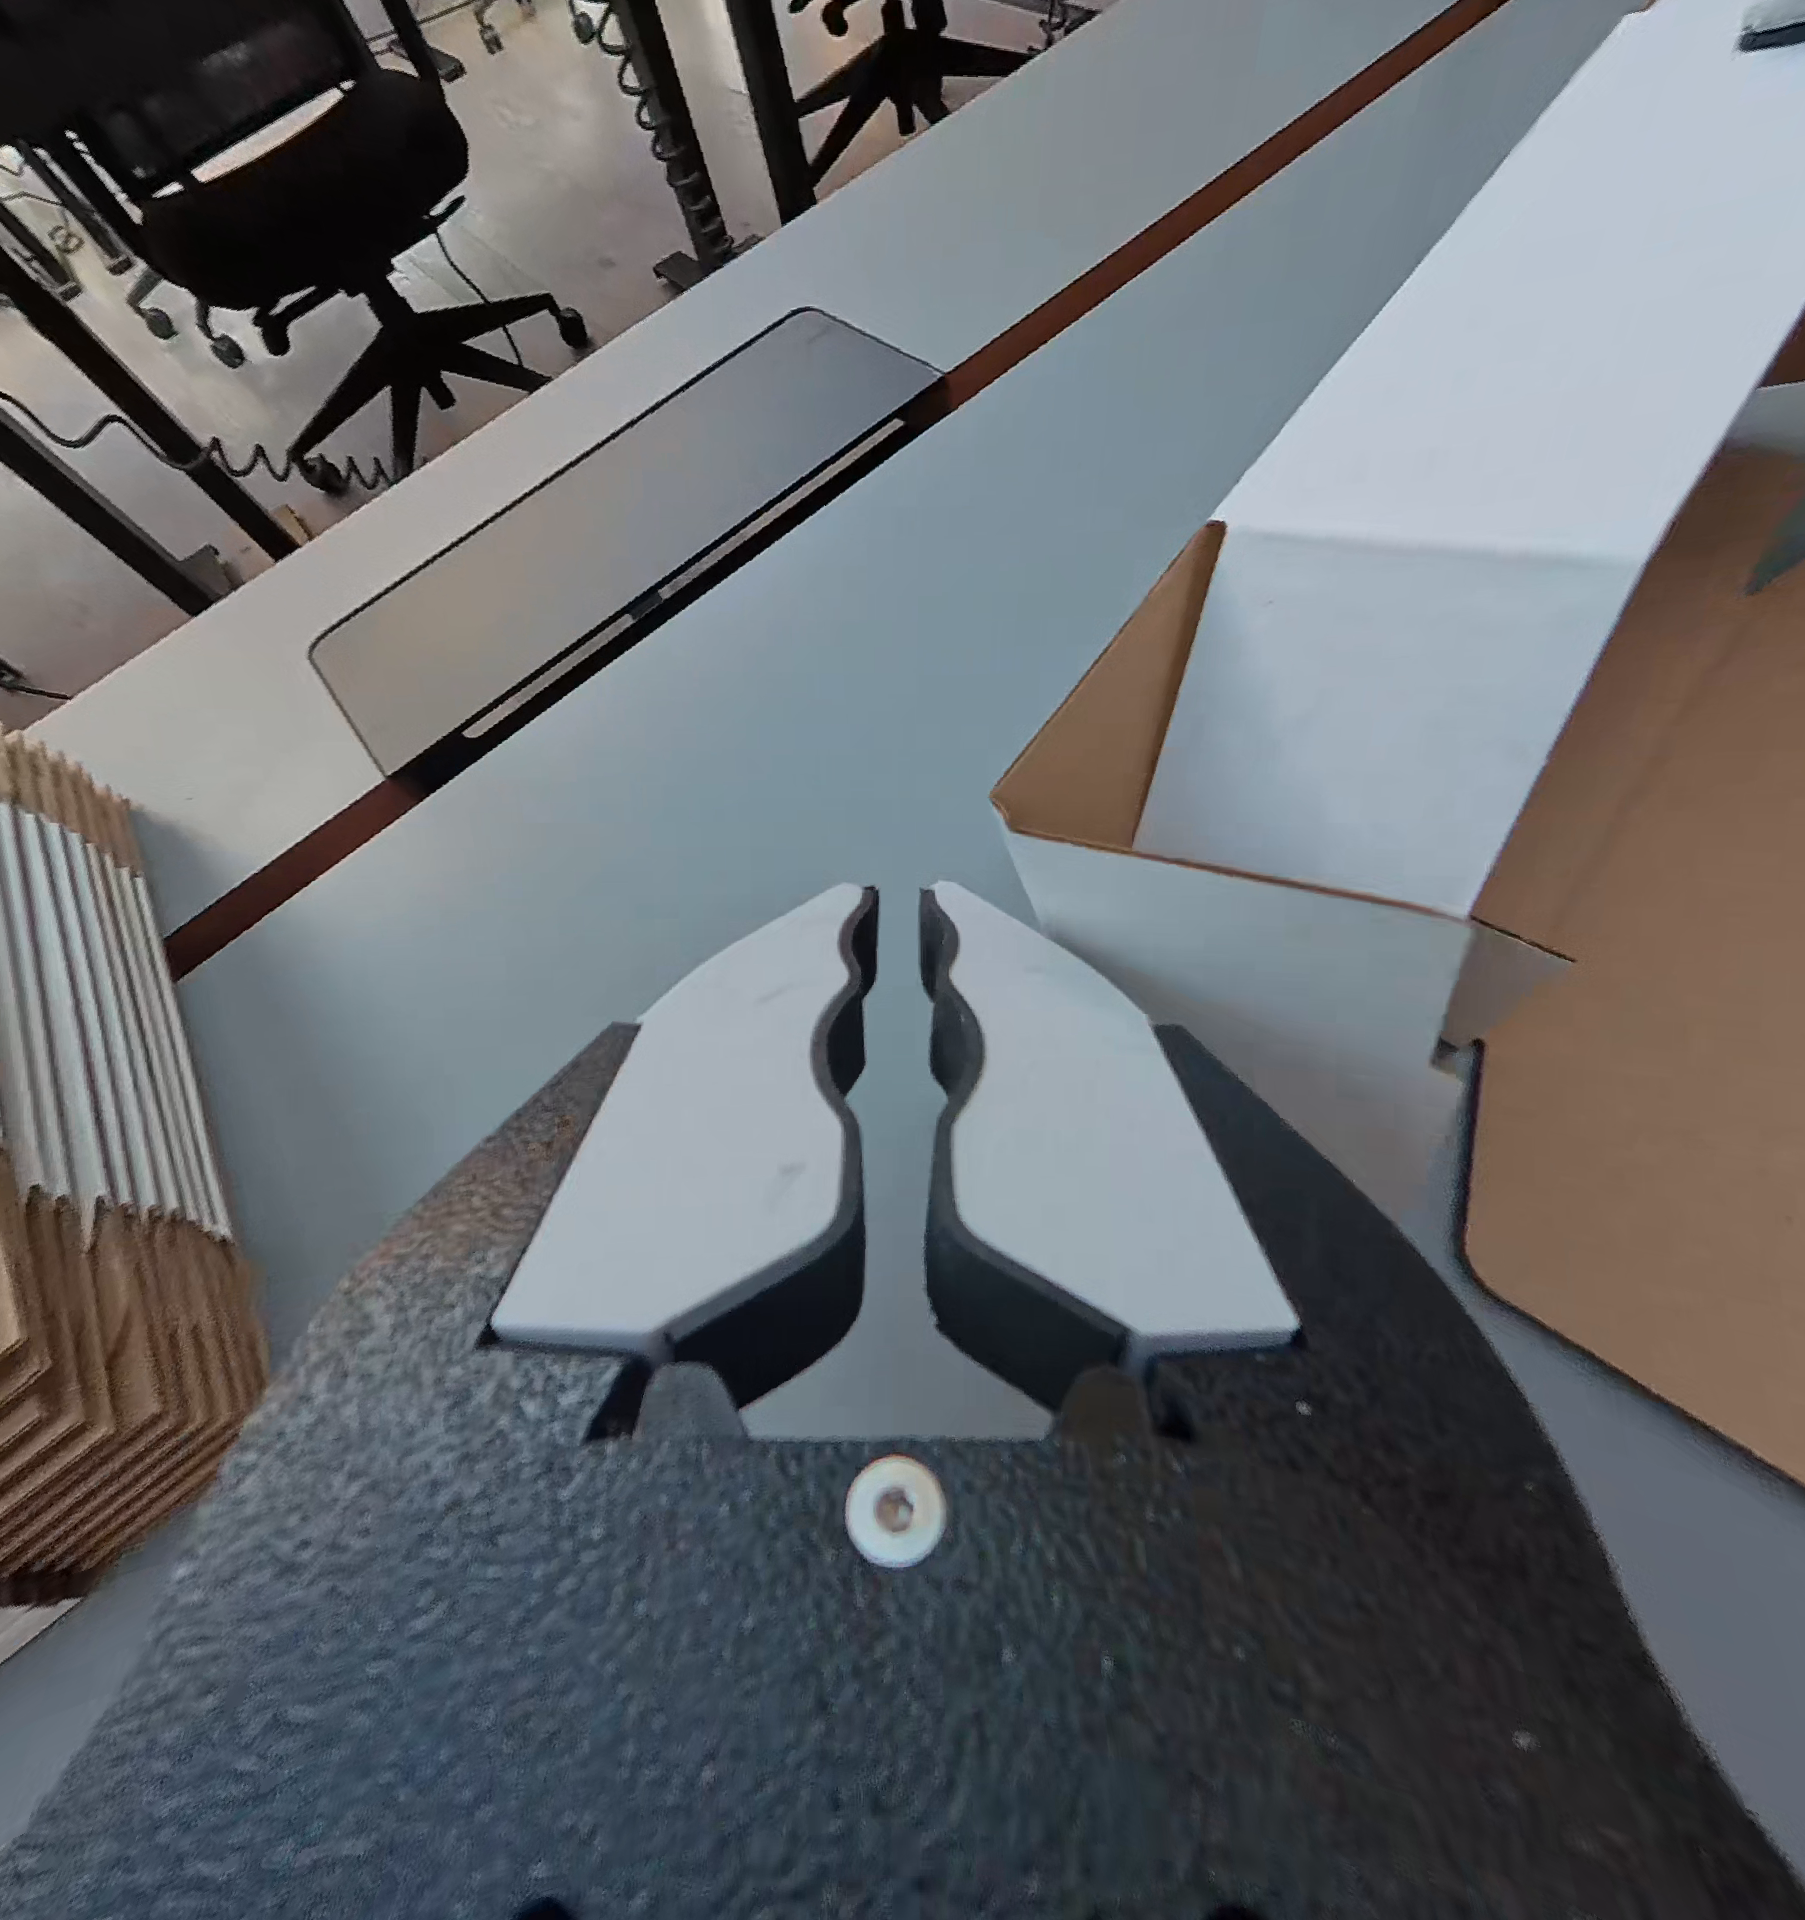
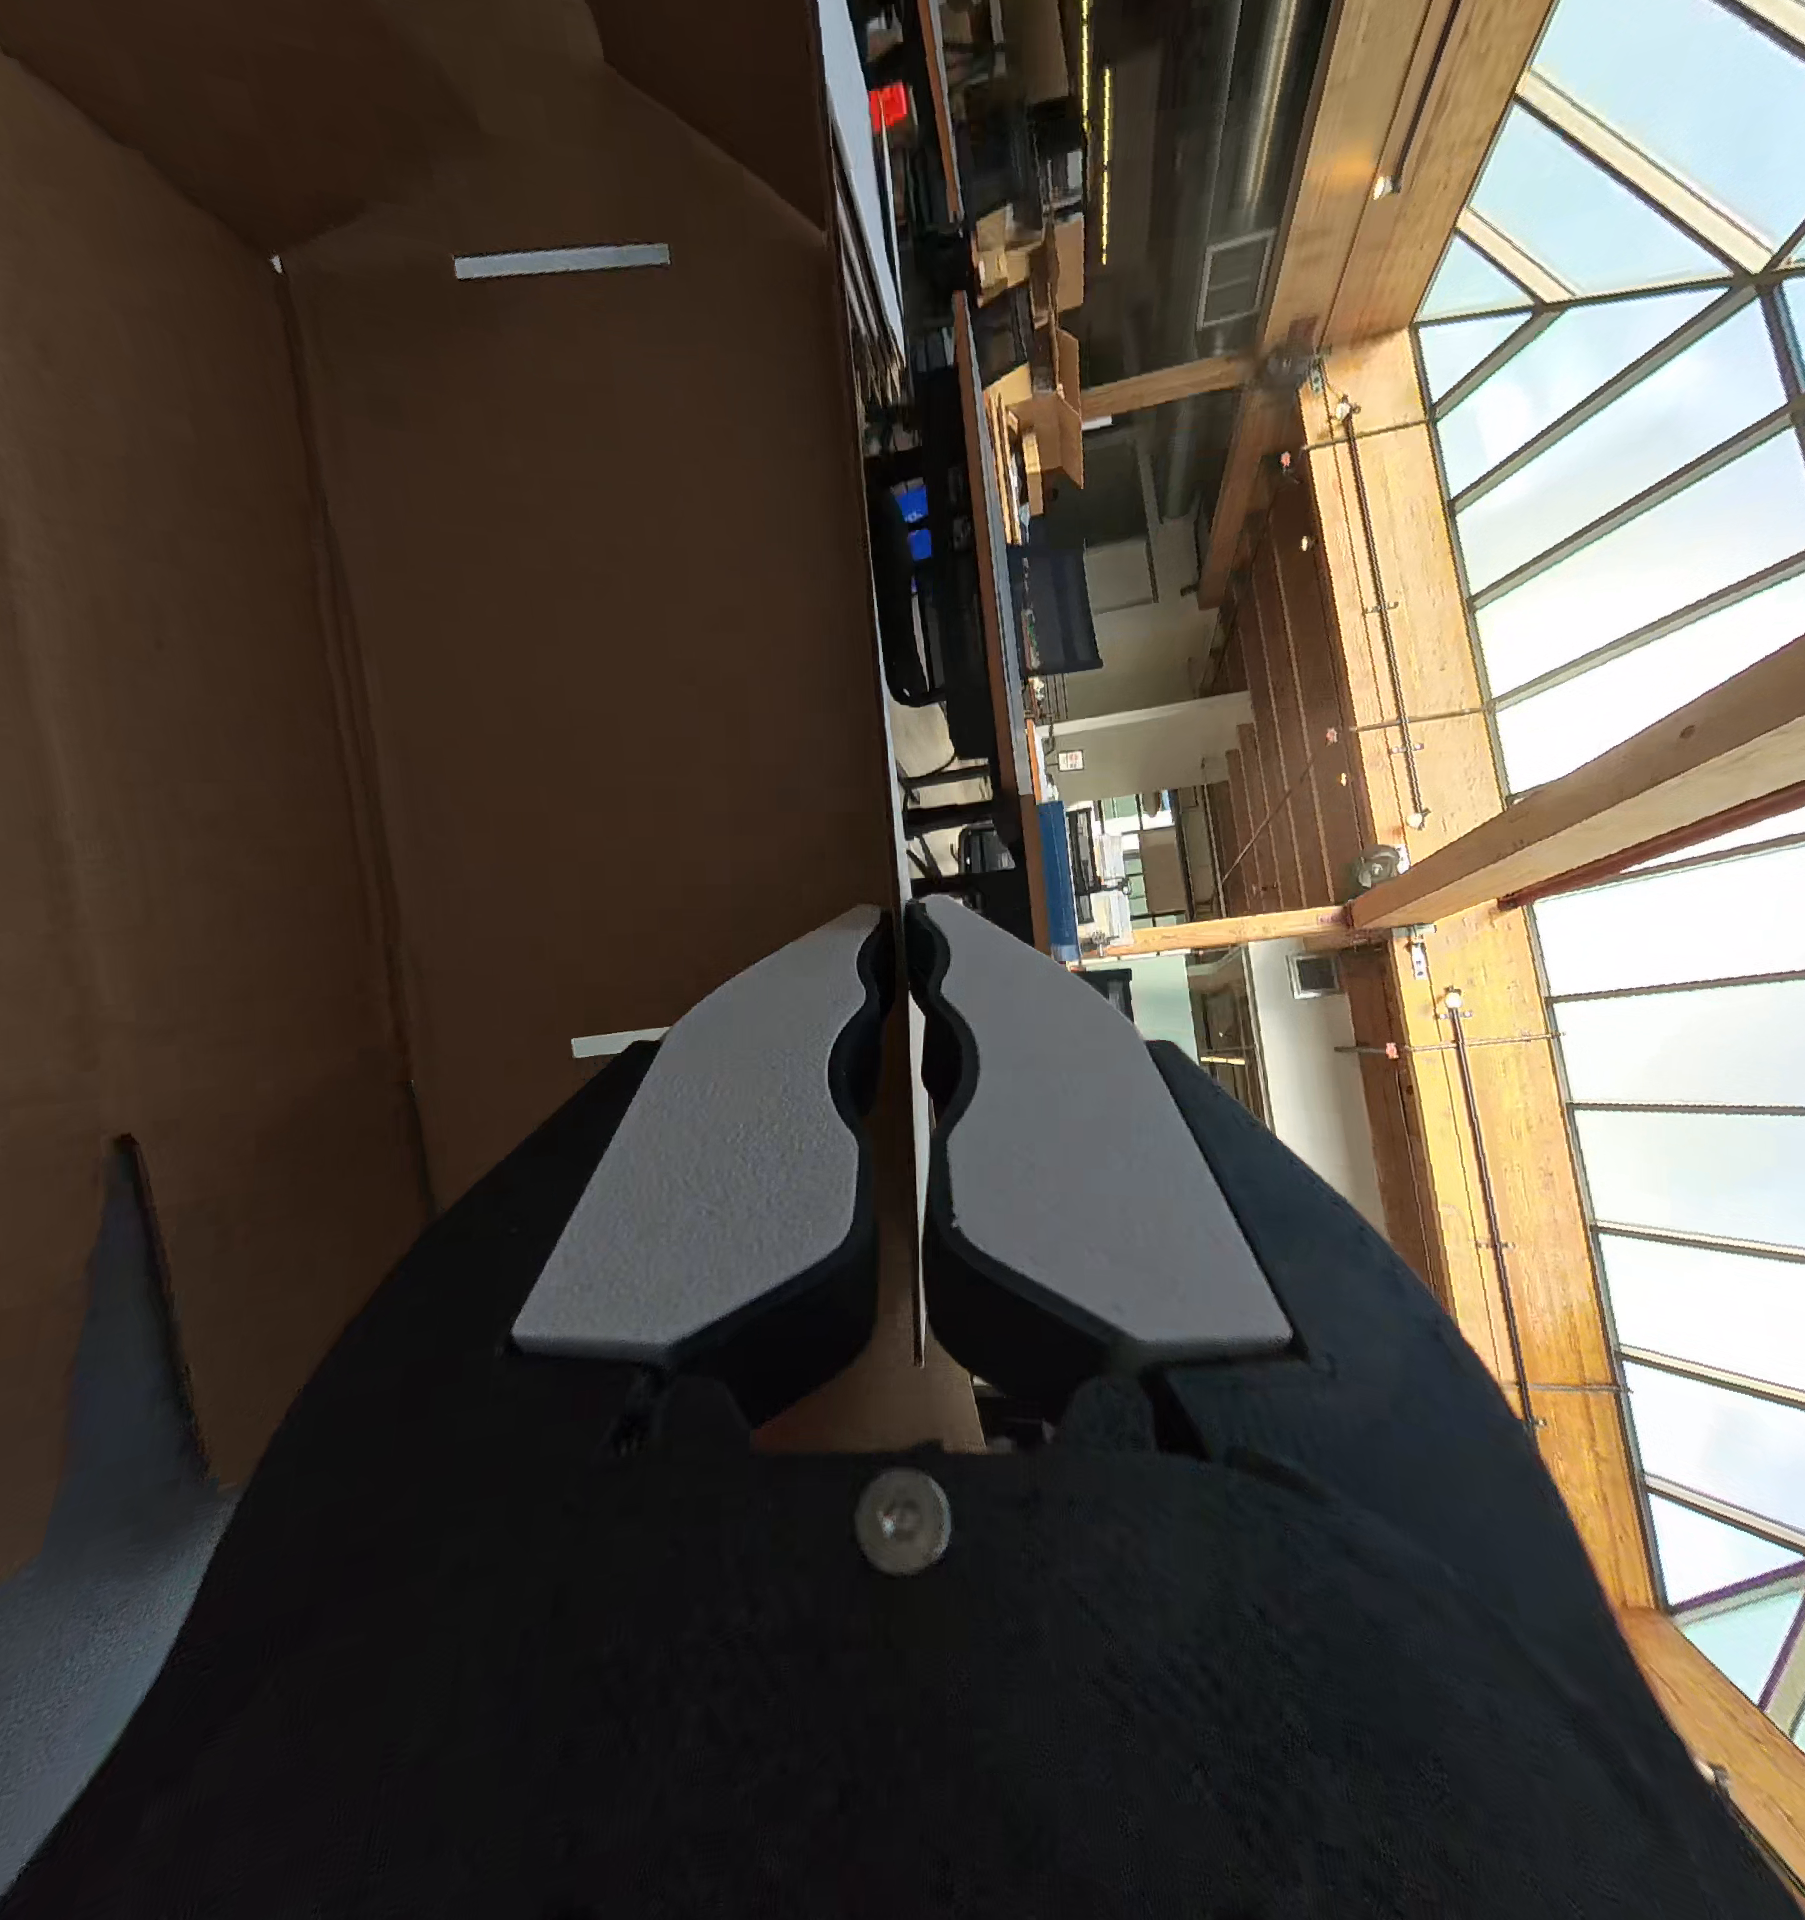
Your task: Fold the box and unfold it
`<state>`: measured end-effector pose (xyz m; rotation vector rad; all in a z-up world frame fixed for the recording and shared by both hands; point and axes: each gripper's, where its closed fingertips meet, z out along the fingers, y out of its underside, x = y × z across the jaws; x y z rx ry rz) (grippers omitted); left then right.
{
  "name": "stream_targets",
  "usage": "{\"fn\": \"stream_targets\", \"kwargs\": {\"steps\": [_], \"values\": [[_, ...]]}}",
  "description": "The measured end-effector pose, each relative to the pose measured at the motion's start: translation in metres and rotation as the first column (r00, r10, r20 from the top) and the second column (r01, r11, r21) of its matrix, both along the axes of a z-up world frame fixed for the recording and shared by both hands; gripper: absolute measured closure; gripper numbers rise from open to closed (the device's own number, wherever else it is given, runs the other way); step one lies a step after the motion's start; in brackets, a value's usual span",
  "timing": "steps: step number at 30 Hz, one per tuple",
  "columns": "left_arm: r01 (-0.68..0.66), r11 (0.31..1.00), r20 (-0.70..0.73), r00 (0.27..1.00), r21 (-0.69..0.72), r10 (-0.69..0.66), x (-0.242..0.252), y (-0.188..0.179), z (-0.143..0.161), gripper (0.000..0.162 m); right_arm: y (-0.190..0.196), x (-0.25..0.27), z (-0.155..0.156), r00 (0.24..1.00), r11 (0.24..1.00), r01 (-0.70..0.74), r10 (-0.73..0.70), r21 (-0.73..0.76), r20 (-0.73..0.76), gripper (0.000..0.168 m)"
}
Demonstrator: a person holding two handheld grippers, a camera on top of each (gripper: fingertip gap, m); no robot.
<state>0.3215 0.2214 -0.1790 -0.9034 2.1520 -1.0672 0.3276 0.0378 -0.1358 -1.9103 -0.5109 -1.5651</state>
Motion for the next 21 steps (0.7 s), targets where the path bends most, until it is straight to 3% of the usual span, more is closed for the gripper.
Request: {"fn": "stream_targets", "kwargs": {"steps": [1,5,12,15,18,21], "values": [[0.011,1.000,-0.005,1.000,-0.001,-0.011,-0.004,-0.004,-0.001,0.162,-0.001,-0.001,0.000,0.999,0.999,0.045,-0.045,-0.012,0.005,0.166],[-0.086,0.995,0.040,0.996,0.047,0.084,-0.016,-0.003,0.001,0.162,-0.004,-0.010,0.001,0.983,0.982,0.178,-0.176,-0.059,0.048,0.167],[-0.301,0.951,0.088,0.952,0.076,0.294,-0.040,-0.008,0.004,0.162,-0.007,-0.021,0.003,0.961,0.960,0.276,-0.274,-0.051,0.039,0.167],[-0.255,0.966,0.066,0.965,0.031,0.253,-0.053,-0.032,0.005,0.162,-0.007,-0.021,0.002,0.951,0.950,0.310,-0.309,-0.038,0.026,0.166],[-0.308,0.943,0.125,0.948,0.126,0.293,-0.053,-0.034,0.007,0.162,-0.006,-0.023,0.002,0.948,0.947,0.318,-0.318,-0.050,0.022,0.166],[-0.262,0.958,0.111,0.962,0.121,0.249,-0.056,-0.042,0.006,0.162,-0.008,-0.025,0.002,0.952,0.950,0.306,-0.305,-0.059,0.028,0.166]]}}
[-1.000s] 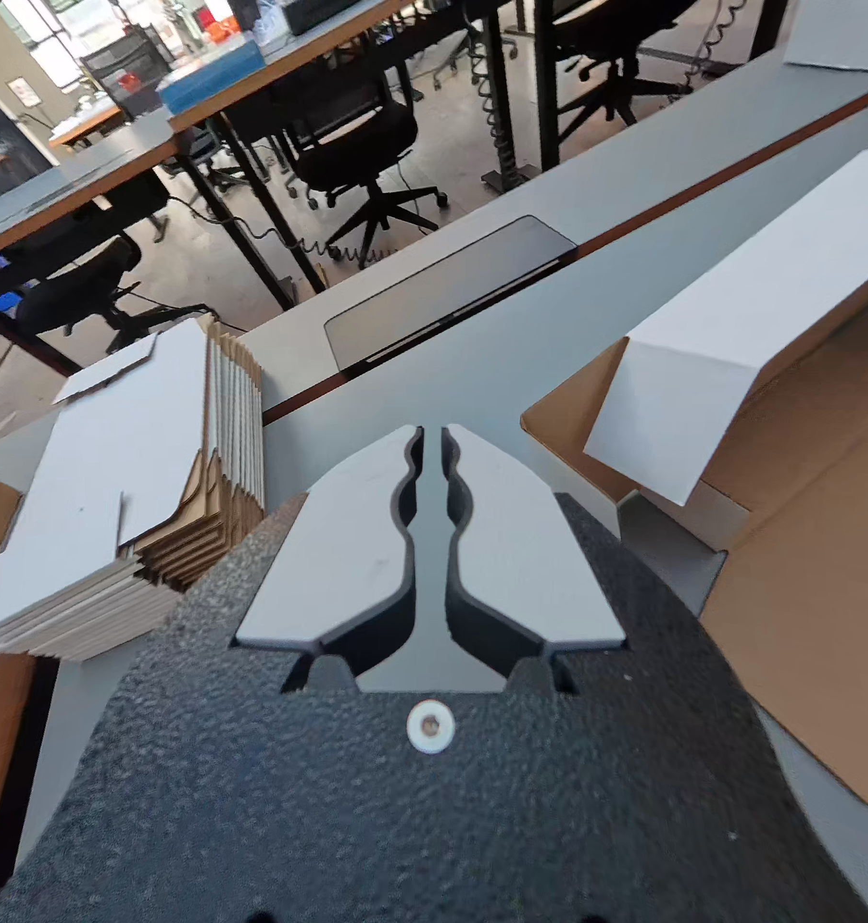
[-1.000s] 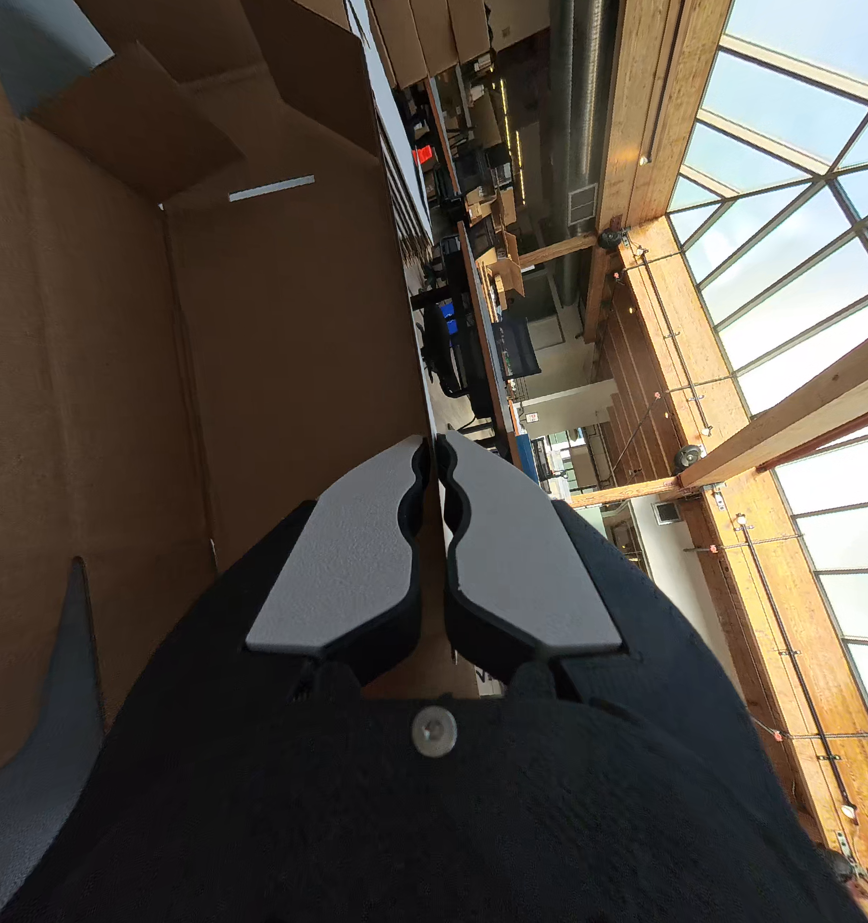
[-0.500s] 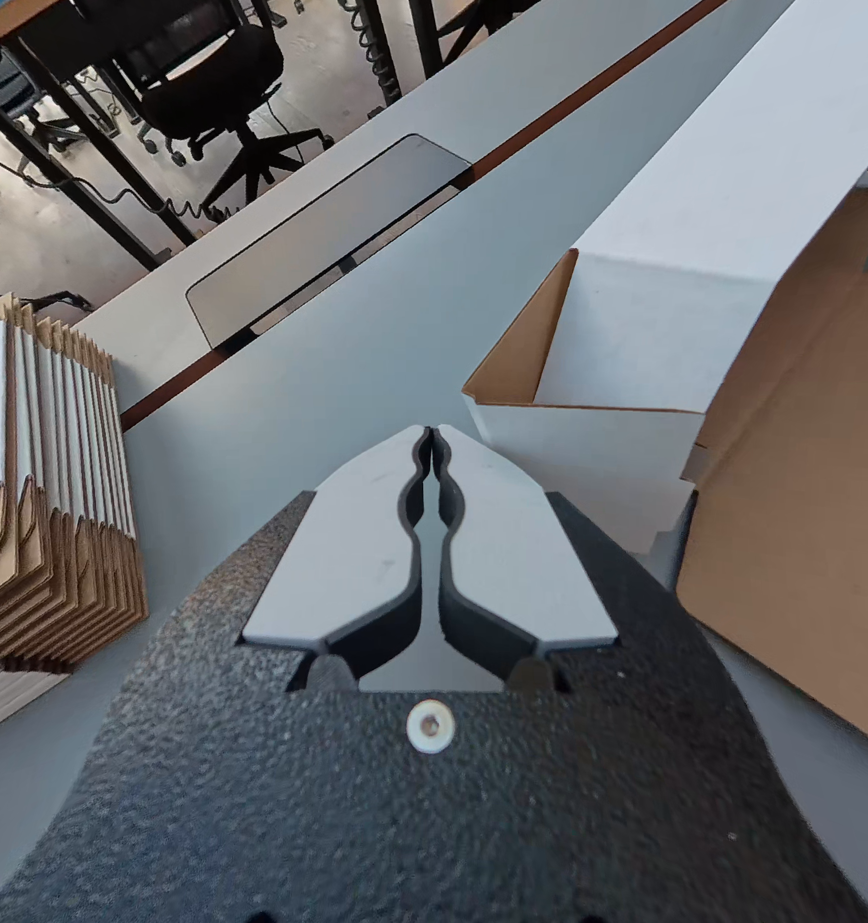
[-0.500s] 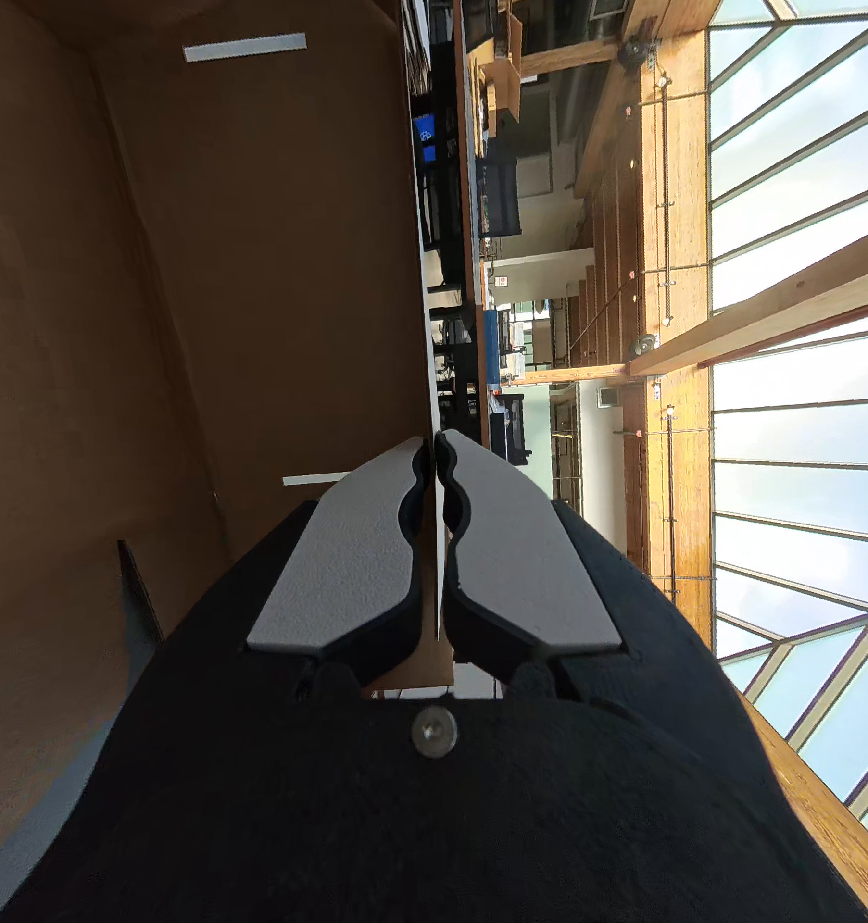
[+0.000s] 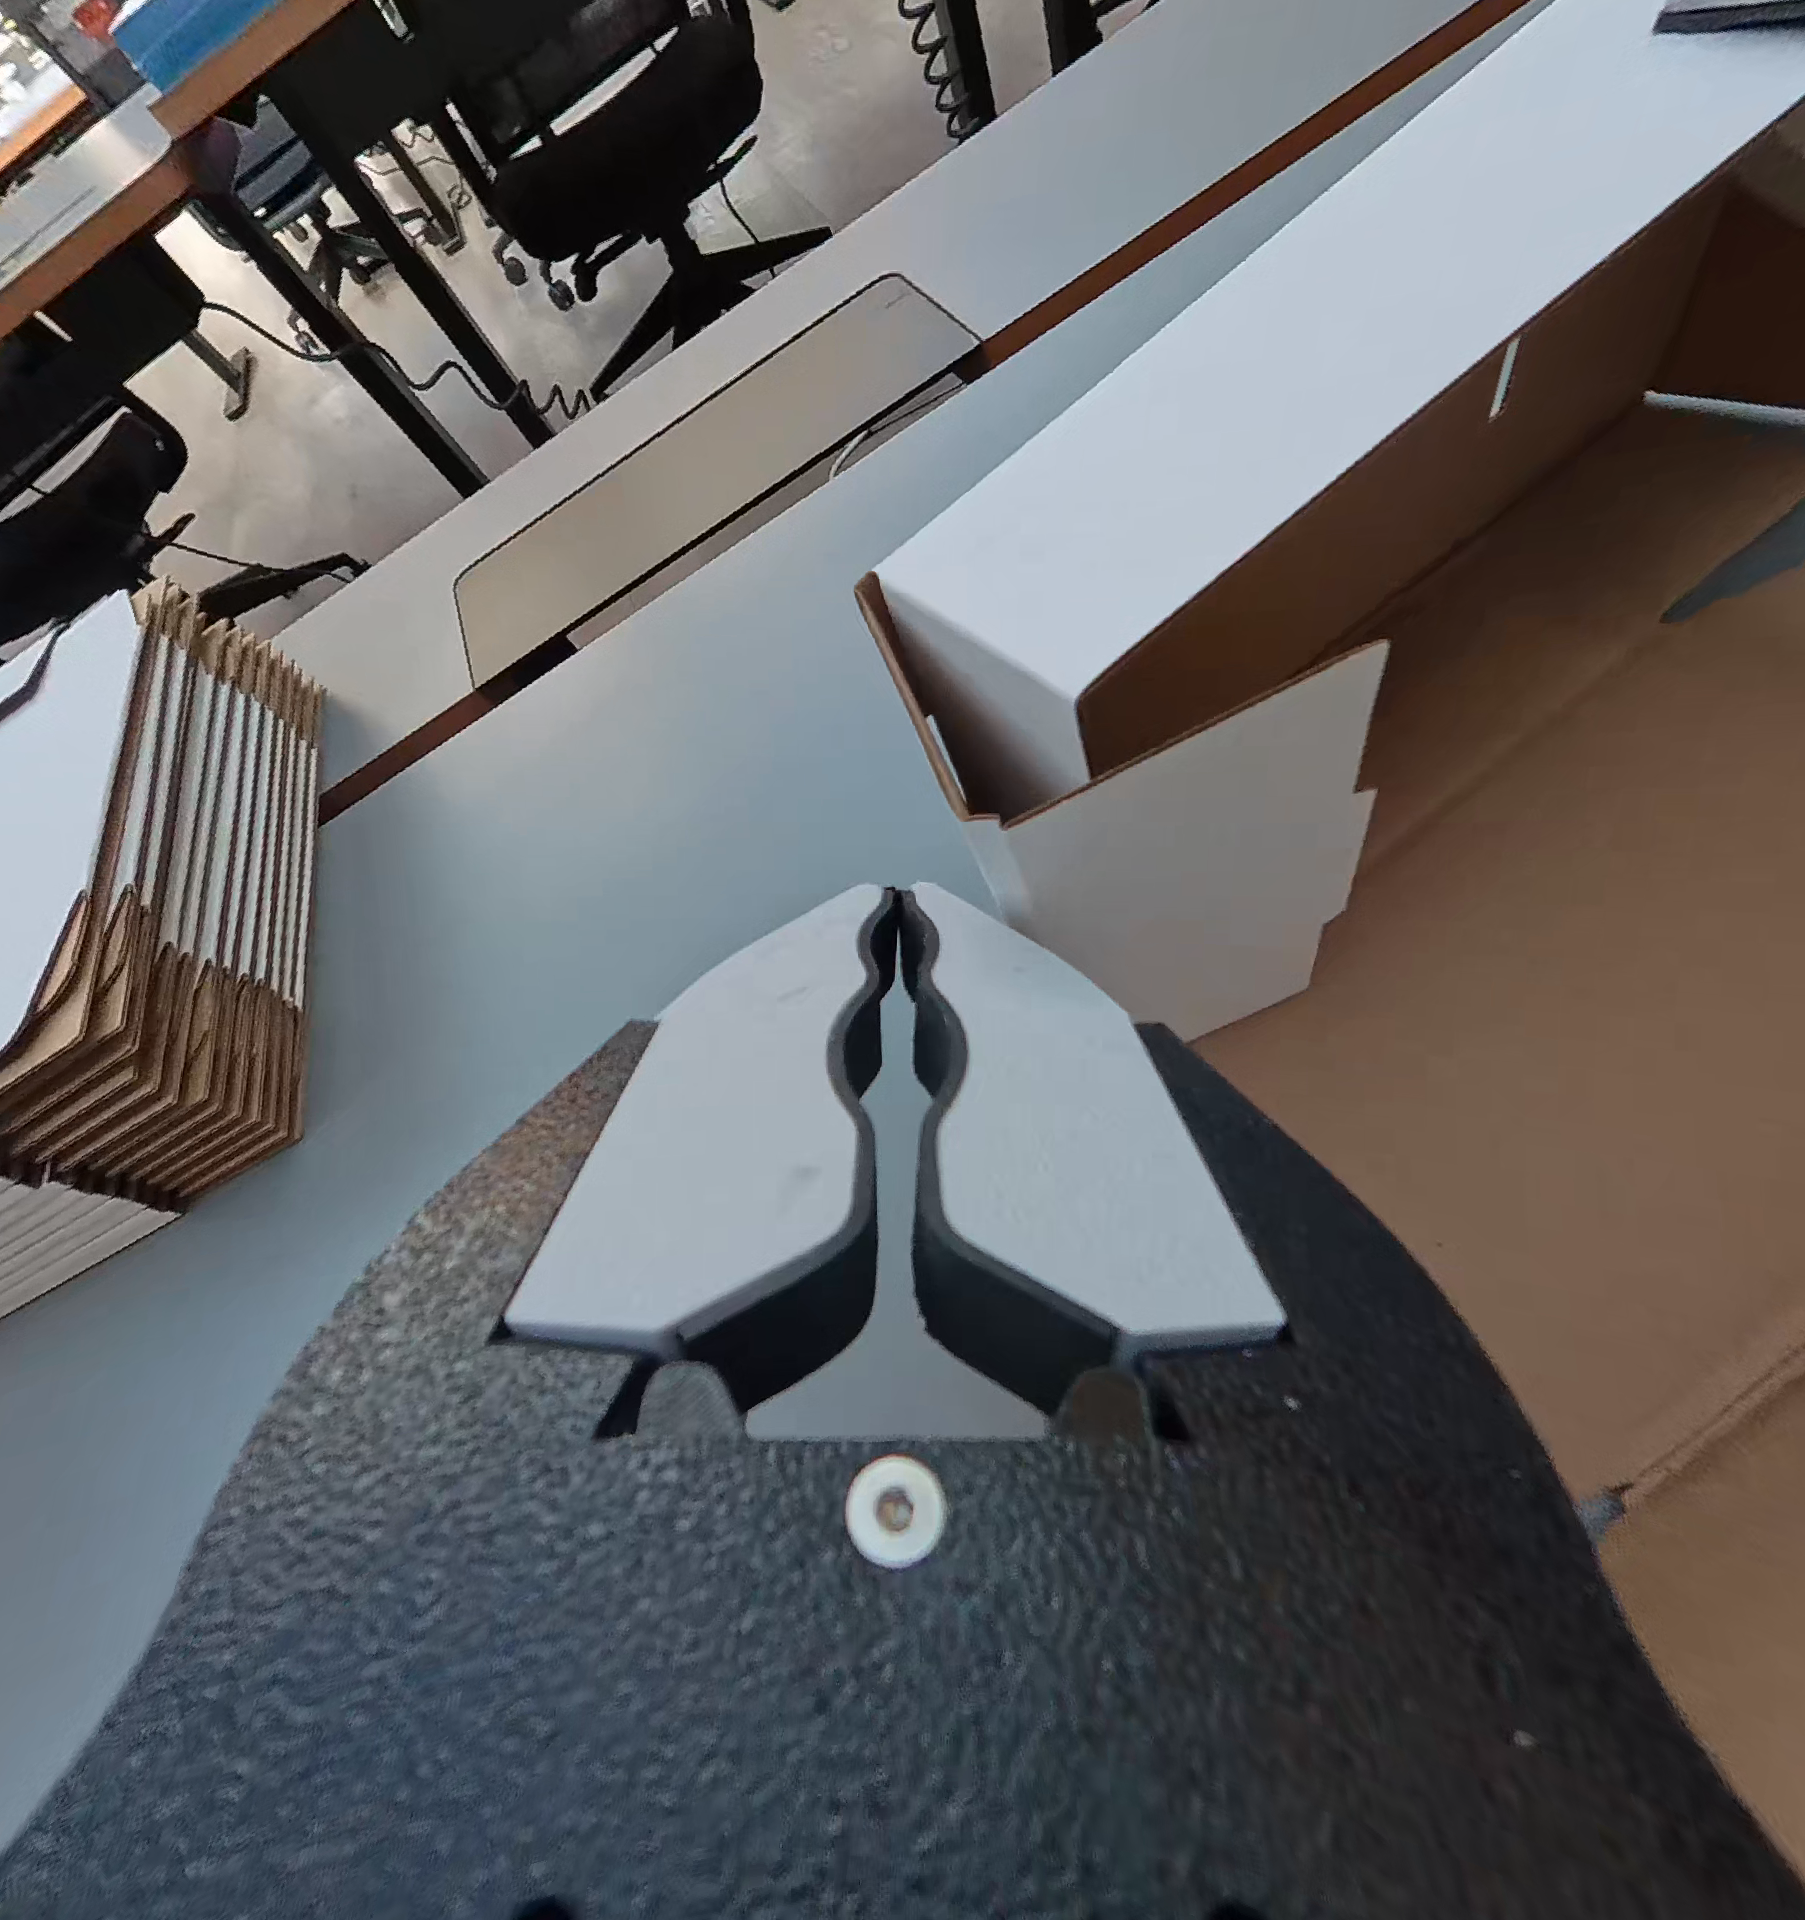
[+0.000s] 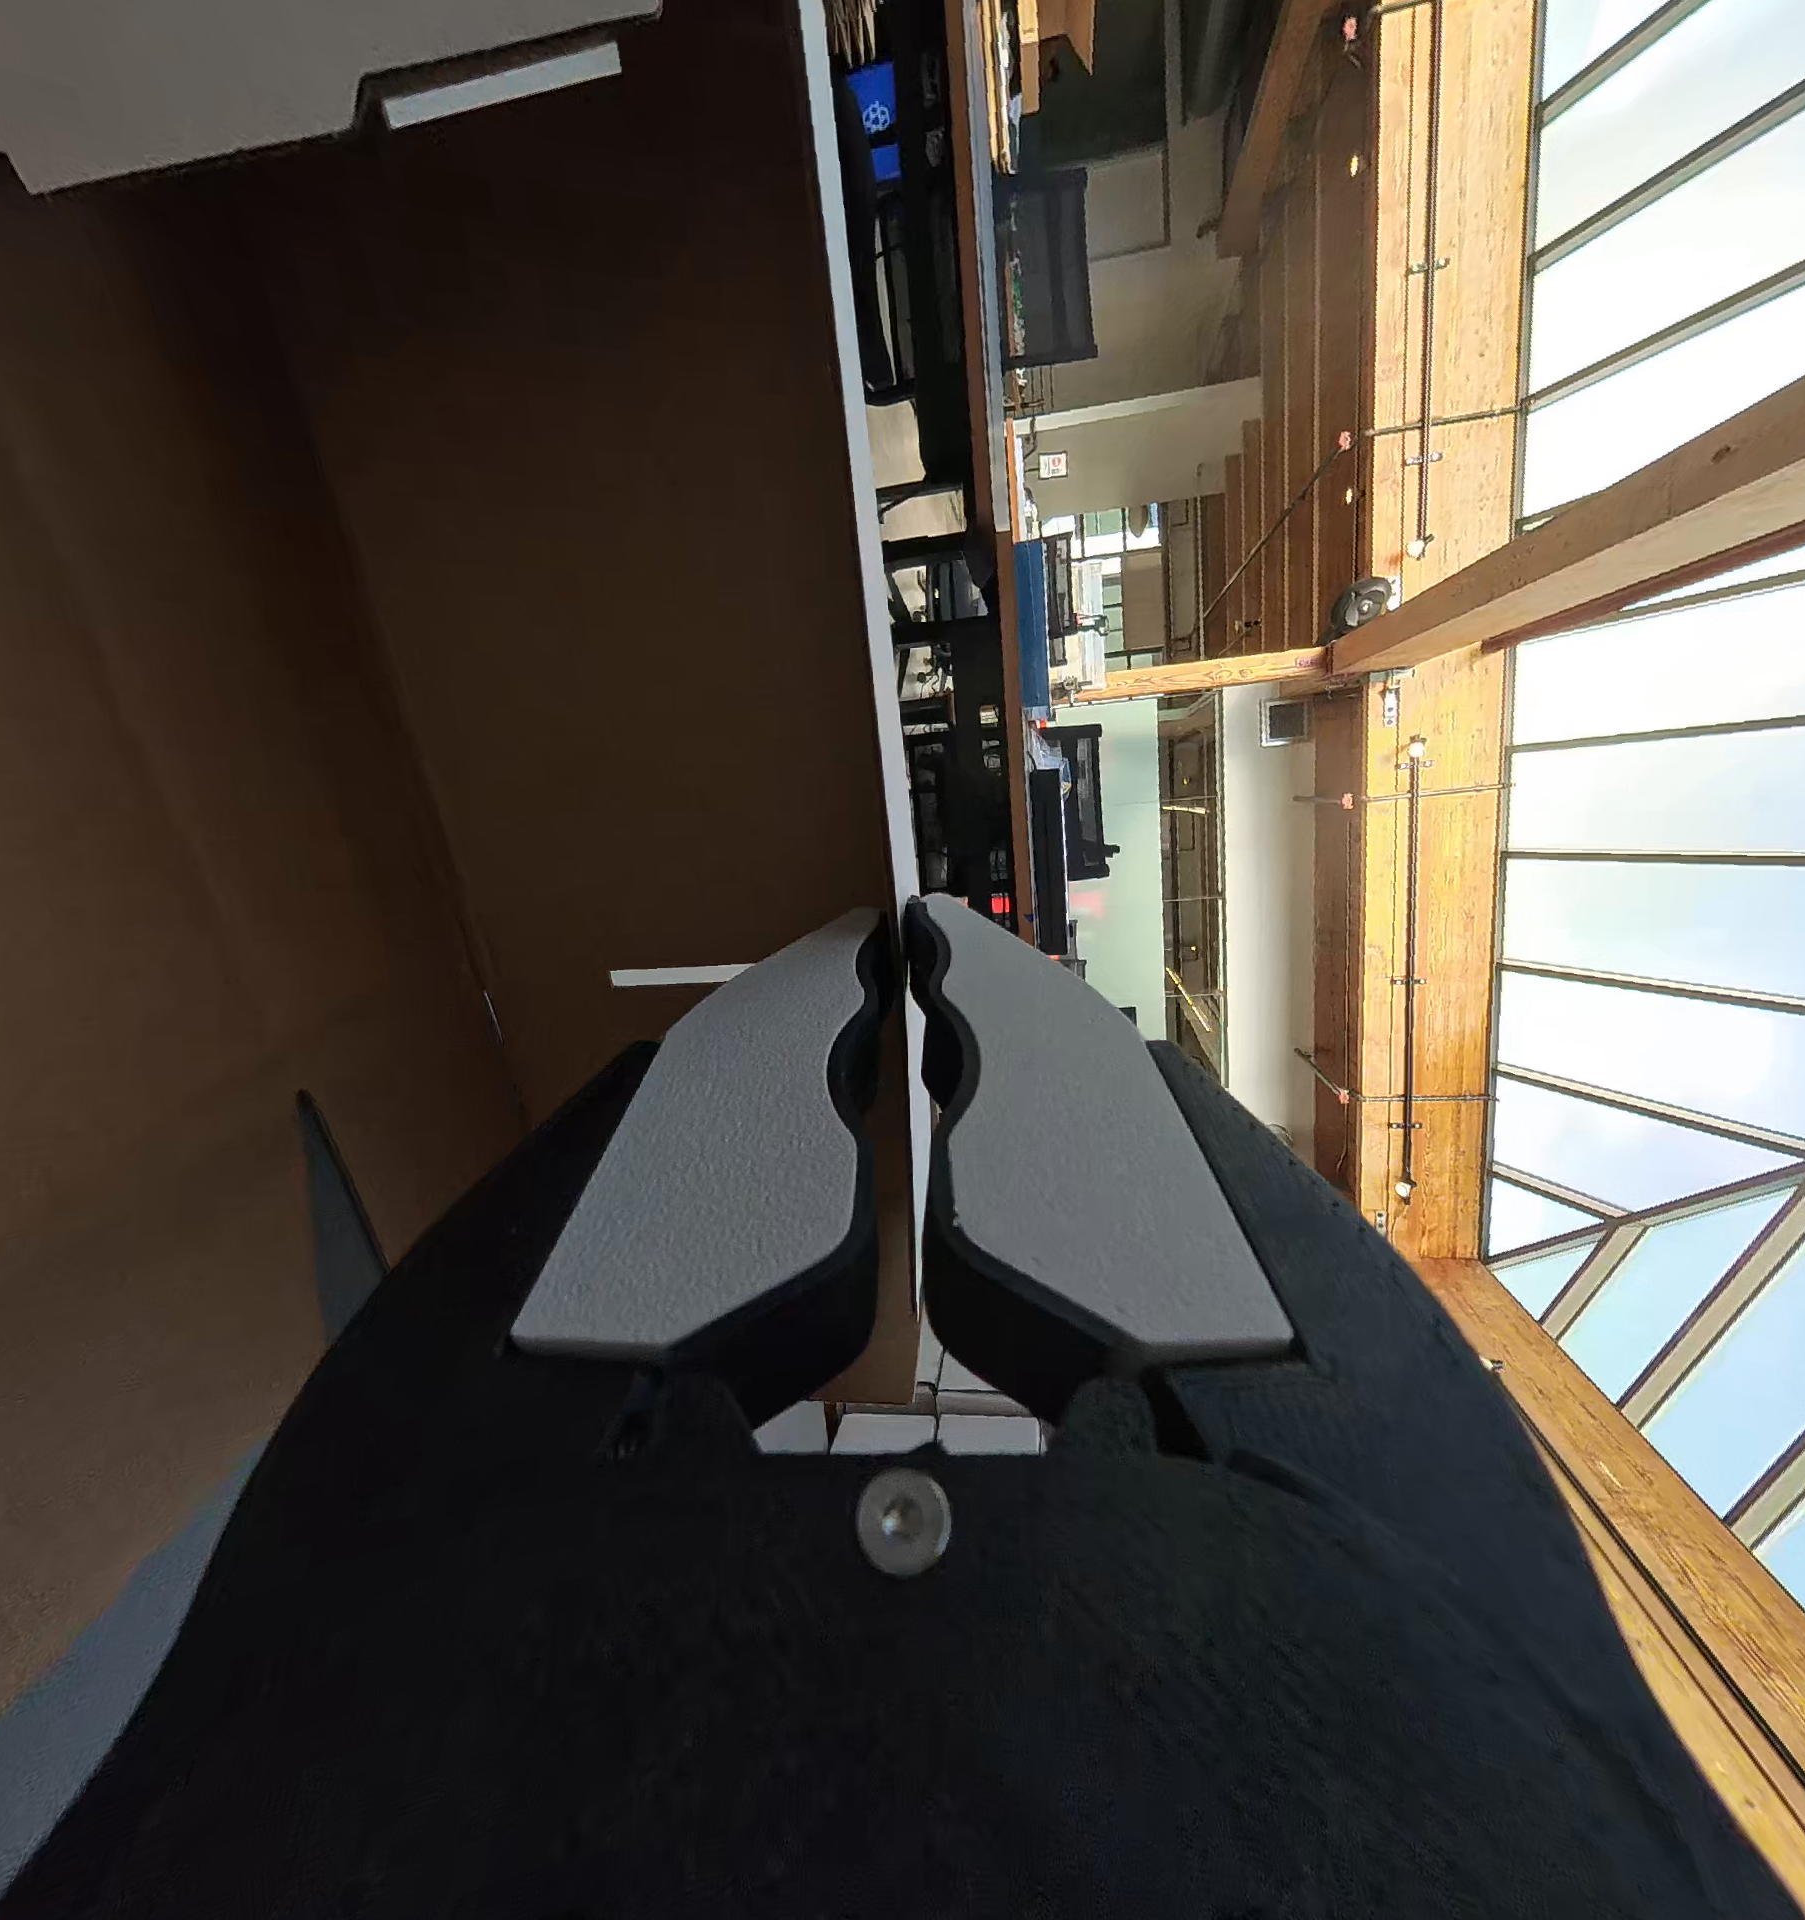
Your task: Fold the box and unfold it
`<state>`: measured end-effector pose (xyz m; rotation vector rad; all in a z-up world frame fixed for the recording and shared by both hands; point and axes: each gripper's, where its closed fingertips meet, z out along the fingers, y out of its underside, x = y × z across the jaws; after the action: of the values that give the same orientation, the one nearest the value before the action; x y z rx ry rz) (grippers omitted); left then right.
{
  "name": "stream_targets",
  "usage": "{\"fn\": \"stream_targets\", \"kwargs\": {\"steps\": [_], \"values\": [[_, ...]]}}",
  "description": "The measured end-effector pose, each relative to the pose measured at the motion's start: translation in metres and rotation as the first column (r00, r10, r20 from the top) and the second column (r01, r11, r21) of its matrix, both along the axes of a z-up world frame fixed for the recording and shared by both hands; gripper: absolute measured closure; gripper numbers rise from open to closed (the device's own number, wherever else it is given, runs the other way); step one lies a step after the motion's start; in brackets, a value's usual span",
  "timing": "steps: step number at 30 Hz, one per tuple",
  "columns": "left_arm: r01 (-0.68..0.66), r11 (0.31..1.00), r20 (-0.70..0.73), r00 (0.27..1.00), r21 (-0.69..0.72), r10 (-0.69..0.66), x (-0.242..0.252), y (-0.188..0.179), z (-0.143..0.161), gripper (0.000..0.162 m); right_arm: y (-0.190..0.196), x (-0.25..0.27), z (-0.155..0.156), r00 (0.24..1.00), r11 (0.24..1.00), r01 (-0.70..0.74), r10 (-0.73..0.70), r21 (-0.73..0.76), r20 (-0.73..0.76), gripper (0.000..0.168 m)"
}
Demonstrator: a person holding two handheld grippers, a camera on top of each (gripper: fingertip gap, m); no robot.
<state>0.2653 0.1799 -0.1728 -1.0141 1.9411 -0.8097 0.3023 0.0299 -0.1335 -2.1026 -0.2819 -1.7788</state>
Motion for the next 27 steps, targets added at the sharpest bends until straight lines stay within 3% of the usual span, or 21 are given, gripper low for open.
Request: {"fn": "stream_targets", "kwargs": {"steps": [2,7,13,19,27], "values": [[0.063,0.998,0.003,0.998,-0.016,-0.063,-0.001,0.002,-0.002,0.162,0.000,-0.002,-0.001,1.000,1.000,-0.022,0.022,0.000,0.008,0.166],[0.263,0.934,-0.064,0.956,-0.242,-0.286,-0.015,-0.006,-0.010,0.151,-0.002,-0.004,-0.001,0.997,0.998,-0.063,0.063,-0.006,0.031,0.166],[0.427,0.865,-0.062,0.887,-0.264,-0.457,-0.028,-0.010,-0.010,0.151,-0.003,-0.005,0.000,0.997,0.997,-0.079,0.079,-0.007,0.022,0.166],[0.496,0.819,-0.044,0.848,-0.288,-0.529,-0.038,-0.013,-0.008,0.140,-0.003,-0.006,0.000,0.996,0.996,-0.087,0.088,-0.023,0.023,0.166],[0.467,0.860,-0.008,0.878,-0.204,-0.479,-0.034,-0.017,-0.010,0.142,-0.002,-0.007,-0.001,0.996,0.996,-0.089,0.090,-0.032,0.016,0.166]]}}
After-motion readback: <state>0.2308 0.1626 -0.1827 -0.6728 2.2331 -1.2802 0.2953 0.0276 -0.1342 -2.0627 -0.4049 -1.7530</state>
